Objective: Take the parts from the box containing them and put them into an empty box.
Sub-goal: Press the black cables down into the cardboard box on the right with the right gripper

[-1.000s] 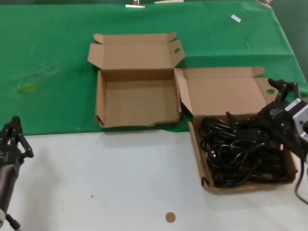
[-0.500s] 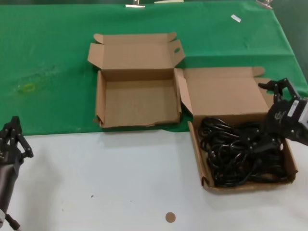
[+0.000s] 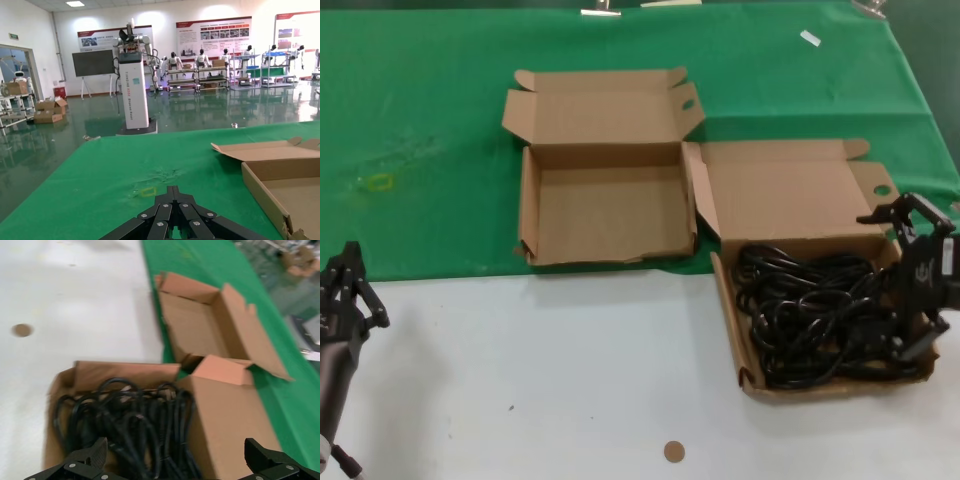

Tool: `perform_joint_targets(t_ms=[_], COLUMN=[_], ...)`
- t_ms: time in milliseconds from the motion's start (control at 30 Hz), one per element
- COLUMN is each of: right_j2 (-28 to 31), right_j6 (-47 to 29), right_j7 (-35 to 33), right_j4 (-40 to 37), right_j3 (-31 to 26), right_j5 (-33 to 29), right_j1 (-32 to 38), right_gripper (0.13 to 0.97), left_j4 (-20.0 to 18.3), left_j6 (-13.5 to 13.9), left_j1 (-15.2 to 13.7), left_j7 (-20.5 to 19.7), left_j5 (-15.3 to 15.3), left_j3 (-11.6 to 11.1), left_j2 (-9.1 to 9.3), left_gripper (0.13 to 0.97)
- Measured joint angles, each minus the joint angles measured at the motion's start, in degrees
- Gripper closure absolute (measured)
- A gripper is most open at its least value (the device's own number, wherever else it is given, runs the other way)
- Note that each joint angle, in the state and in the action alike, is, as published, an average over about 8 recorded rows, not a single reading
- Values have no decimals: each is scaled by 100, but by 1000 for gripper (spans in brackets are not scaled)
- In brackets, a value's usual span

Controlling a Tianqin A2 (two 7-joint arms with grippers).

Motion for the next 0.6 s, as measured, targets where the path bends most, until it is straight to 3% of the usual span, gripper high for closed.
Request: perform_joint_targets(t_ms=[267, 600], right_j2=[-202, -762], right_j6=[-1170, -1810], right_j7=[-394, -710], right_j4=[-337, -985], right_j3=[375, 519], right_j5=[-255, -856], right_j1=[131, 501], right_gripper=[129, 146], left_j4=[0, 0], left_j6=[0, 0], left_j1=[0, 0], left_j7=[0, 0], left_j5=[0, 0], left_j3=[0, 0], left_j2=[0, 0], left_gripper=[953, 953])
